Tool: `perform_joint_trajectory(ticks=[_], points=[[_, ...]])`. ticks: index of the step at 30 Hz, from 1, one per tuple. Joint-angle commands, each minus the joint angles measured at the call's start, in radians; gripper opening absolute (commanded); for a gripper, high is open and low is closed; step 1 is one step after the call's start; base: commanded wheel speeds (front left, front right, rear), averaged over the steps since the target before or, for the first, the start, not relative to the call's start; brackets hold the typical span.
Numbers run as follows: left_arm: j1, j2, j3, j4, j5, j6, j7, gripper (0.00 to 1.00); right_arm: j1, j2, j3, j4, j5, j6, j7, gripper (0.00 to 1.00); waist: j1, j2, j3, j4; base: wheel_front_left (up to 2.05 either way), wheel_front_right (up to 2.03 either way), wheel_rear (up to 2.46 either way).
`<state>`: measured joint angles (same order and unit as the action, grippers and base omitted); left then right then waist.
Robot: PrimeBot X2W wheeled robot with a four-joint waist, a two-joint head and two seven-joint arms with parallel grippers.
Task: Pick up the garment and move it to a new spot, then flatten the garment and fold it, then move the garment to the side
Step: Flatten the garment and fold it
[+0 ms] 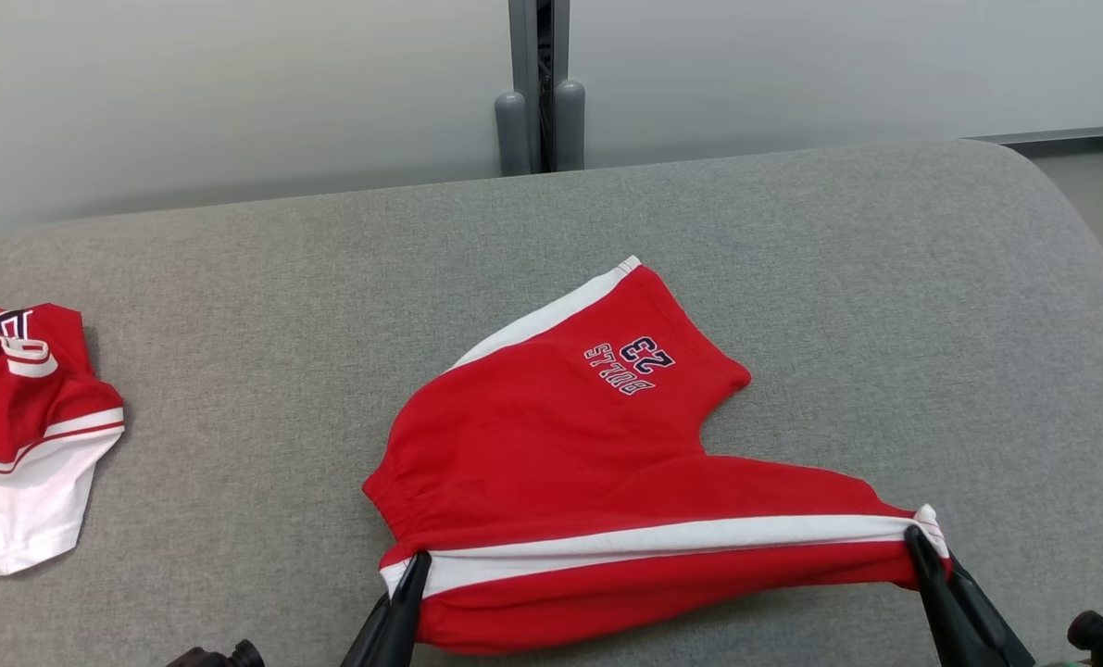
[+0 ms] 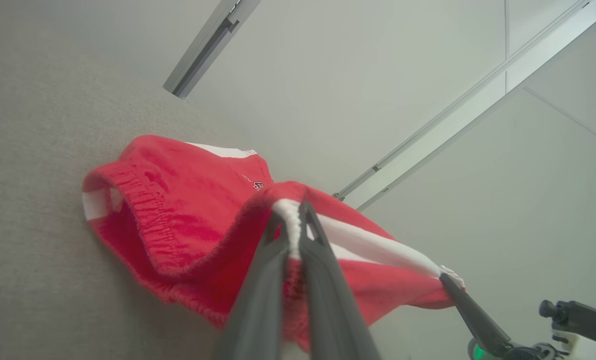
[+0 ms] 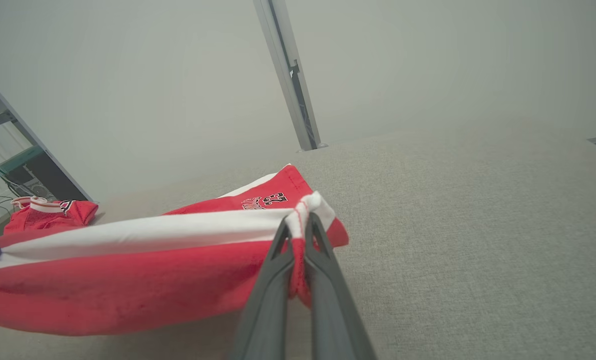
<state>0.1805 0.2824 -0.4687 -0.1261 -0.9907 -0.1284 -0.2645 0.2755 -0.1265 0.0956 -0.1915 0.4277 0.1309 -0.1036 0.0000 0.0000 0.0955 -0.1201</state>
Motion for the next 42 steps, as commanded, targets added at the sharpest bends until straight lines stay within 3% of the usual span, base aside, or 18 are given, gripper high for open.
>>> perform_joint_trajectory(ticks=[1,8,15,22,32,42], points=[[-0.007,0.002,0.001,0.012,-0.004,-0.003,-0.002,0.00,-0.011,-0.006,-0.014,-0.005,-0.014,0.000,0.008,0.00,0.0000,0.0000,0.000,0.006,0.00,0.00,0.00],[-0.087,-0.059,-0.016,0.137,-0.033,-0.001,0.004,0.00,-0.105,-0.002,-0.050,0.068,-0.006,0.000,0.040,0.00,0.0000,0.0000,-0.003,0.053,0.00,0.00,0.00],[-0.166,-0.140,0.001,0.206,-0.123,0.075,0.075,0.00,-0.220,-0.038,-0.087,0.170,-0.001,-0.001,0.091,0.00,0.0000,0.0000,0.003,0.121,0.00,0.00,0.00],[-0.261,-0.187,0.000,0.235,-0.169,0.142,0.129,0.00,-0.342,-0.087,-0.076,0.248,-0.015,-0.001,0.144,0.00,0.0000,0.0000,0.032,0.182,0.00,0.00,0.00],[-0.476,-0.226,-0.042,0.372,-0.243,0.266,0.111,0.00,-0.662,-0.188,0.025,0.476,0.013,-0.001,0.222,0.00,0.0000,0.0000,0.128,0.257,0.00,0.00,0.00],[-0.620,-0.228,-0.170,0.451,-0.398,0.333,0.034,0.00,-0.901,-0.232,0.197,0.740,0.087,0.000,0.212,0.00,0.0000,0.0000,0.201,0.299,0.00,0.00,0.00]])
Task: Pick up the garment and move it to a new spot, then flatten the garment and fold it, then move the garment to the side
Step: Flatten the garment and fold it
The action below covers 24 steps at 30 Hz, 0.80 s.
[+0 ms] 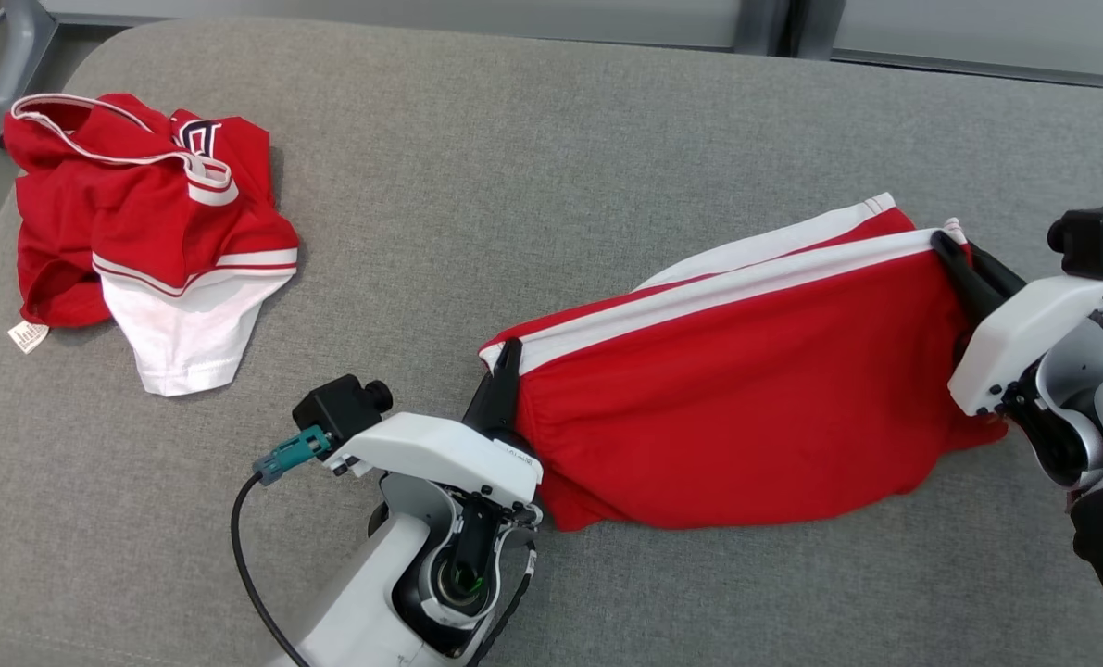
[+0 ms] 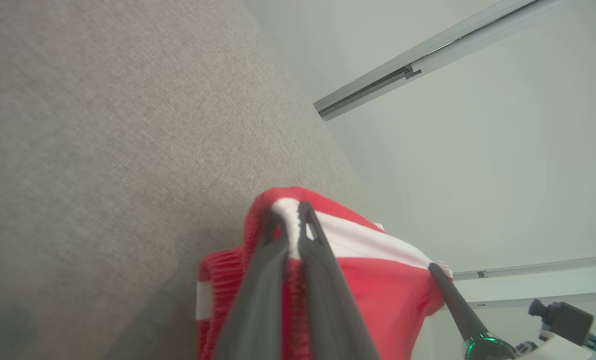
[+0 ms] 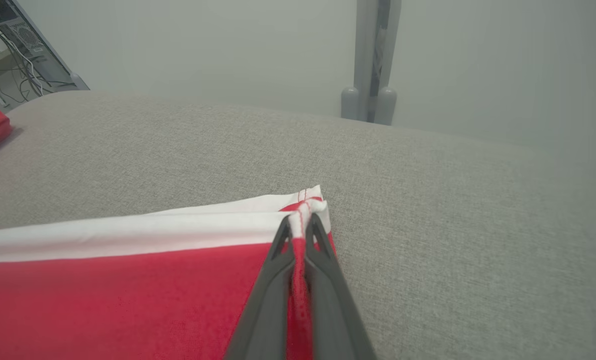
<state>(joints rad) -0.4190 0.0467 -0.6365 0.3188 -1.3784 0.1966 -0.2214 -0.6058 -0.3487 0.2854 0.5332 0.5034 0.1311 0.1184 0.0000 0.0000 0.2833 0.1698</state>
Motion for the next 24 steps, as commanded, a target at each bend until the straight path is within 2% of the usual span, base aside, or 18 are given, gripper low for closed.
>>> perform_joint_trajectory(ticks=[1,10,11,12,14,16,18,24], points=[[-0.034,0.008,-0.012,0.014,-0.016,0.012,-0.015,0.00,-0.041,-0.011,0.022,0.041,0.021,-0.001,-0.018,0.00,0.0000,0.0000,0.019,0.012,0.00,0.00,0.00],[-0.112,0.007,-0.077,0.058,-0.045,0.029,-0.041,0.00,-0.193,-0.020,0.197,0.208,0.104,0.000,-0.056,0.00,0.0000,0.0000,0.047,0.029,0.00,0.00,0.00],[-0.115,0.007,-0.083,0.060,-0.042,0.029,-0.043,0.00,-0.205,-0.021,0.217,0.220,0.115,0.000,-0.062,0.11,0.0000,0.0000,0.047,0.030,0.00,0.00,0.00],[-0.118,0.007,-0.089,0.062,-0.039,0.032,-0.043,0.00,-0.214,-0.023,0.237,0.232,0.127,0.000,-0.063,0.25,0.0000,0.0000,0.046,0.032,0.00,0.00,0.00],[-0.126,0.007,-0.100,0.065,-0.023,0.033,-0.045,0.00,-0.232,-0.027,0.273,0.252,0.150,0.000,-0.071,0.45,0.0000,0.0000,0.043,0.034,0.00,0.00,0.00],[-0.128,0.007,-0.107,0.066,-0.004,0.036,-0.045,0.42,-0.247,-0.032,0.301,0.271,0.173,0.000,-0.080,1.00,0.0000,0.0000,0.038,0.035,0.00,0.00,0.00],[-0.132,0.008,-0.121,0.074,0.037,0.042,-0.046,1.00,-0.257,-0.039,0.328,0.286,0.197,0.000,-0.088,1.00,0.0000,0.0000,0.033,0.035,0.00,0.00,0.00],[-0.101,0.022,-0.123,0.070,0.073,0.048,-0.045,1.00,-0.271,-0.056,0.390,0.308,0.259,0.000,-0.099,1.00,0.0000,0.0000,0.016,0.028,0.00,0.00,0.00]])
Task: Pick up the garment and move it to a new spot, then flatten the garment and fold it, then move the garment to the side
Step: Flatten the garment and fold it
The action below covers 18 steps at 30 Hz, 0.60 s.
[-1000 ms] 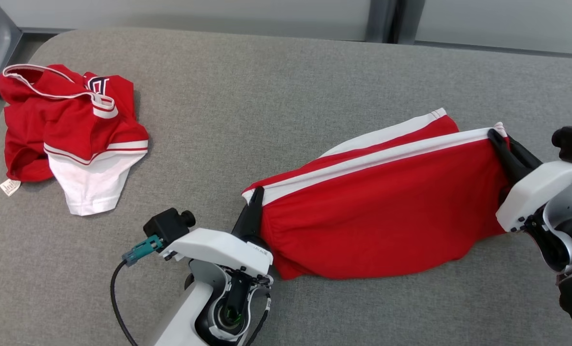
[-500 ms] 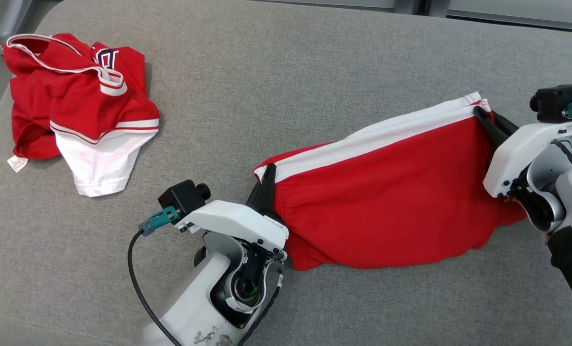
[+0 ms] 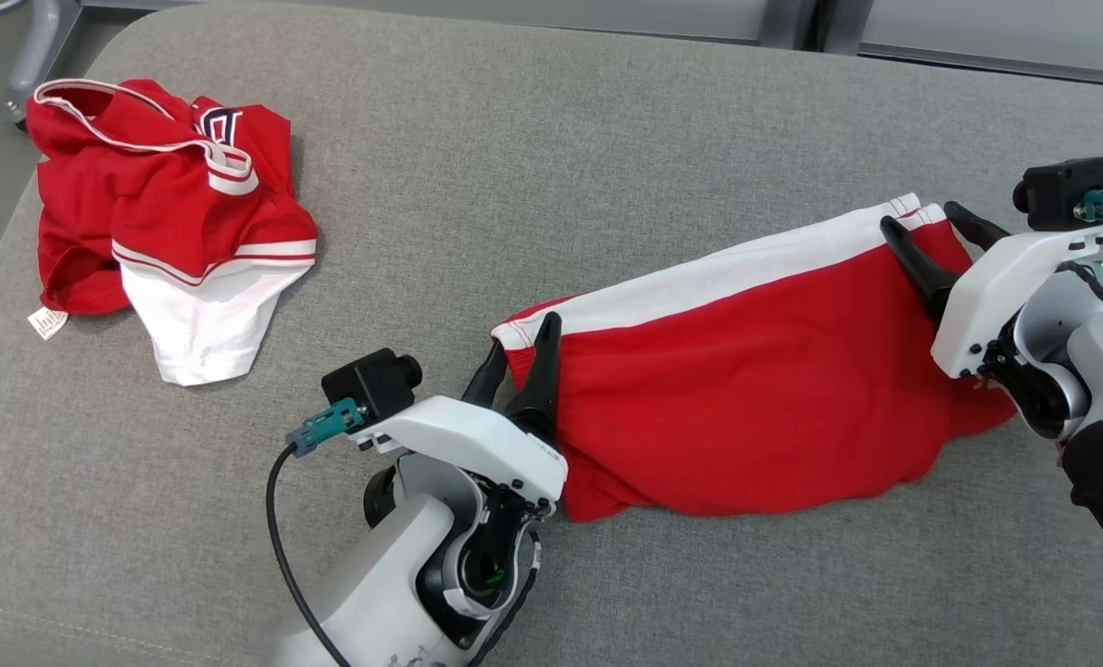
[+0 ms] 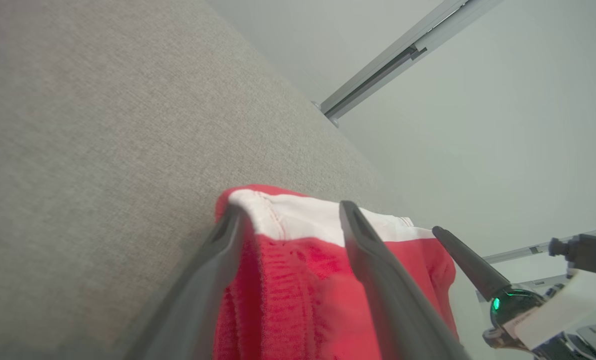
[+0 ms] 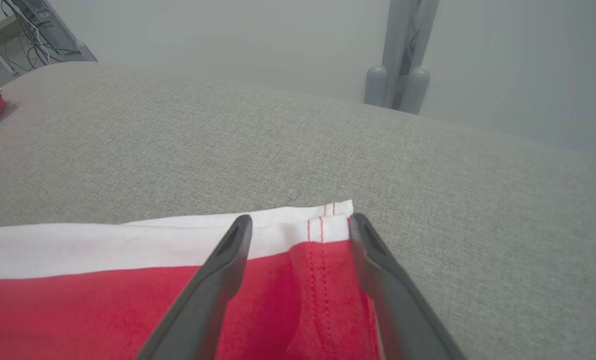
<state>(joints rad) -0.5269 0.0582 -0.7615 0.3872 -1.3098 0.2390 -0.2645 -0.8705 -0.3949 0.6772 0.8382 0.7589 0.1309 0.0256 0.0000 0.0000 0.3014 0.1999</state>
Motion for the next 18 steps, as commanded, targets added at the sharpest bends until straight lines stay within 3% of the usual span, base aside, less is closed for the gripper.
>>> perform_joint_trajectory(ticks=[1,18], points=[[0.012,0.017,0.004,-0.004,0.007,0.007,-0.002,1.00,-0.007,-0.014,0.009,0.003,0.017,0.000,-0.009,1.00,0.0000,0.0000,-0.006,-0.004,0.00,0.00,0.00],[0.177,0.150,0.036,-0.228,0.040,0.072,0.001,1.00,0.092,-0.124,0.100,-0.043,0.200,0.000,-0.130,1.00,0.0000,0.0000,-0.084,-0.034,0.00,0.00,0.00]])
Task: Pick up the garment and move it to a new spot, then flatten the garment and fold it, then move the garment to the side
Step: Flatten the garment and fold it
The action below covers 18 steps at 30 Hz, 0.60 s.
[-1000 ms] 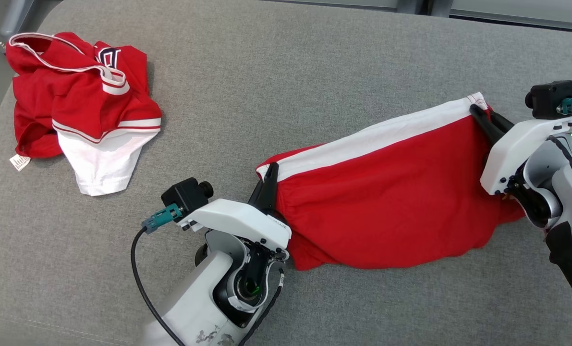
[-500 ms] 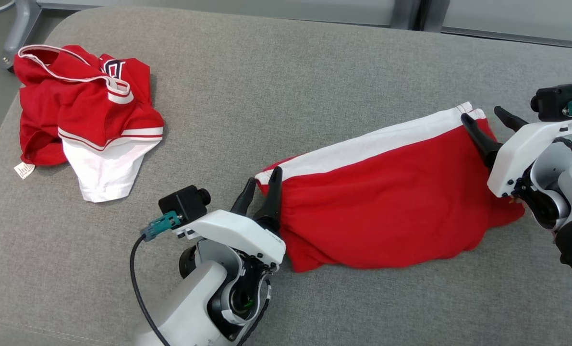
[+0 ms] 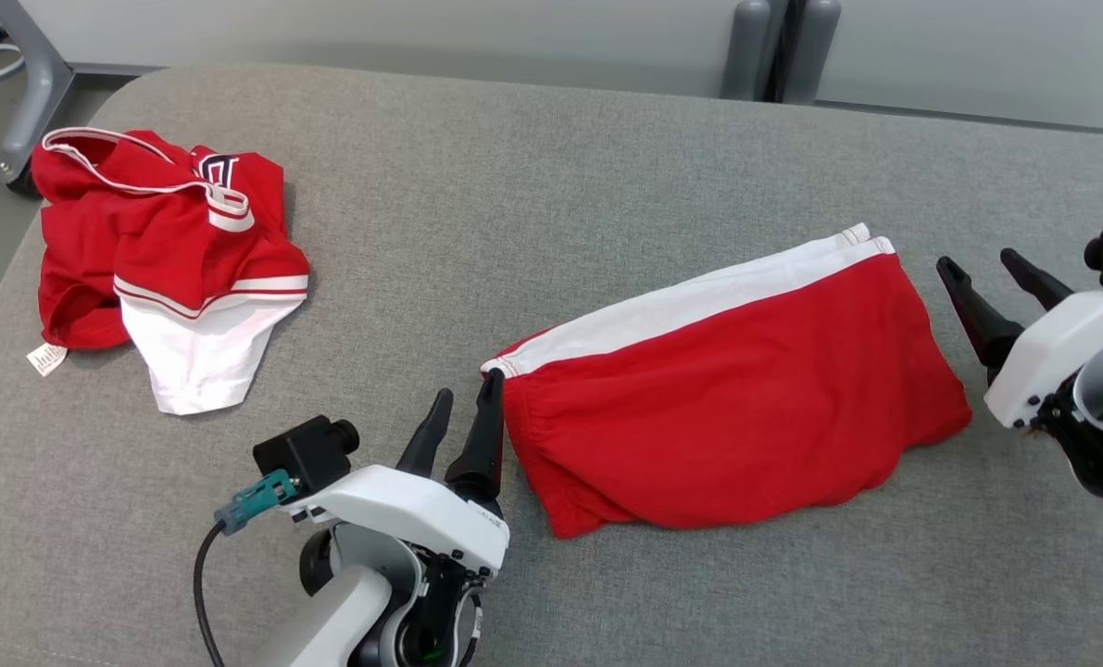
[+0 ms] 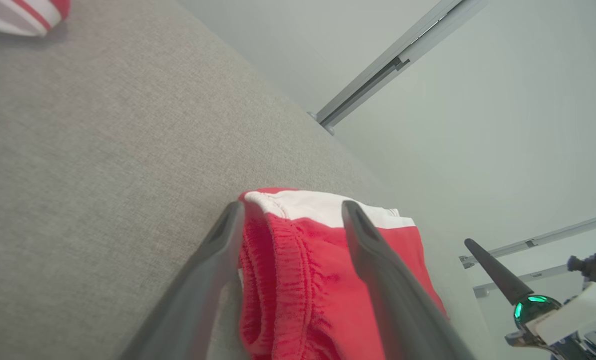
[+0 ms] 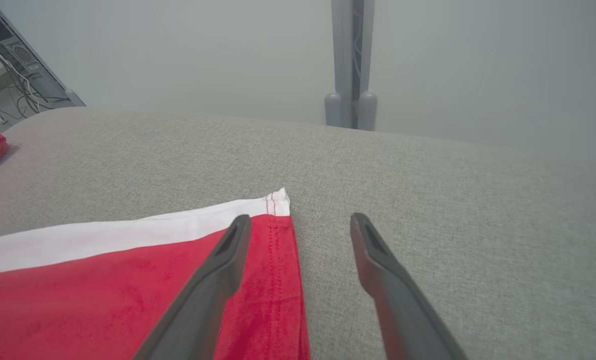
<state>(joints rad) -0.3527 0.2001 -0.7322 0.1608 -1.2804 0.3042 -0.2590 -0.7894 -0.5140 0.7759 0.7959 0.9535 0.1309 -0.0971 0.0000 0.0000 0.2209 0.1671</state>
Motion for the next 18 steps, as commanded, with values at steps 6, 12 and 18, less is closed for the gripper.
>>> perform_joint_trajectory(ticks=[6,12,18], points=[[0.037,0.034,0.024,-0.079,0.107,0.027,-0.008,1.00,0.063,-0.002,0.006,-0.007,0.053,0.000,-0.033,1.00,0.0000,0.0000,-0.019,-0.008,0.00,0.00,0.00],[0.057,0.028,0.047,-0.121,0.169,0.042,-0.007,1.00,0.062,0.015,0.022,0.006,0.080,0.000,-0.016,1.00,0.0000,0.0000,-0.009,-0.001,0.00,0.00,0.00],[0.051,0.028,0.045,-0.132,0.229,0.041,-0.008,1.00,0.029,0.013,0.033,0.059,0.094,0.000,0.029,1.00,0.0000,0.0000,0.012,0.036,0.00,0.00,0.00]])
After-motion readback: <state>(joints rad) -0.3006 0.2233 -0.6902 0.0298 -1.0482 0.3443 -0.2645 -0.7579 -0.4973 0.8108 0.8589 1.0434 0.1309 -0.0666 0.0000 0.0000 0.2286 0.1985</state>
